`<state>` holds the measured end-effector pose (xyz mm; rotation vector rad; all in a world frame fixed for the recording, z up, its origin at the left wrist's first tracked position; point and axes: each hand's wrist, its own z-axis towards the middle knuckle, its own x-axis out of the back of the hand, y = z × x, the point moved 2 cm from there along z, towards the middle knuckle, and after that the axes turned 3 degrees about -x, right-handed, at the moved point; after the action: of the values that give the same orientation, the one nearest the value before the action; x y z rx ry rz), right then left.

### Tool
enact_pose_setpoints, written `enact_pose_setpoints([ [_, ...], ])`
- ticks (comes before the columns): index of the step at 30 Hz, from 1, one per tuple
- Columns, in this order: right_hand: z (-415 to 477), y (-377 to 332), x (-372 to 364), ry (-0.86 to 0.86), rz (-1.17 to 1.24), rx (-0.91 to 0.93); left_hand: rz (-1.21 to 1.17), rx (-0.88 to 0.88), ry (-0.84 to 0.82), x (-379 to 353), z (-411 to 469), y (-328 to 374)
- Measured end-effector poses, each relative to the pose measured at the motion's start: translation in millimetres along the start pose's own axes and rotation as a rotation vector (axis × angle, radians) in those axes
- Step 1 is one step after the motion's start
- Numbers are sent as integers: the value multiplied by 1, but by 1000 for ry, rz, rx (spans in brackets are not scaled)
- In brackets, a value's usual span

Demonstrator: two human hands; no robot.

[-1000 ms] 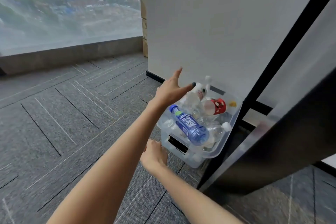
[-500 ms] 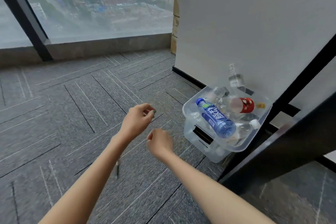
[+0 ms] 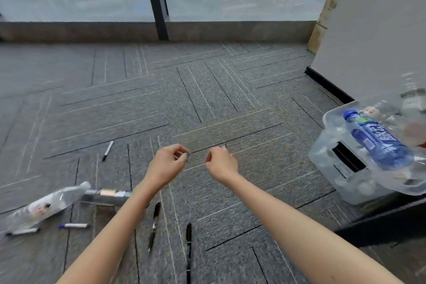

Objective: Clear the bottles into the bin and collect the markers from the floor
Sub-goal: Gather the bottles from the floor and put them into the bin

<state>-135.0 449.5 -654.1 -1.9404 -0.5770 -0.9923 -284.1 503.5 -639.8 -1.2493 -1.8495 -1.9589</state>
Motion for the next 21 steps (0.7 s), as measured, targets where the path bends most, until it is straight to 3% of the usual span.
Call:
enact_pose_setpoints([
  [16,-25,-110,-153,-272,-126,373,12,355,235,60,-123,-172],
  [21,-26,-136,-198,-269,-186,523,-5,452,290,65,-151,-205],
])
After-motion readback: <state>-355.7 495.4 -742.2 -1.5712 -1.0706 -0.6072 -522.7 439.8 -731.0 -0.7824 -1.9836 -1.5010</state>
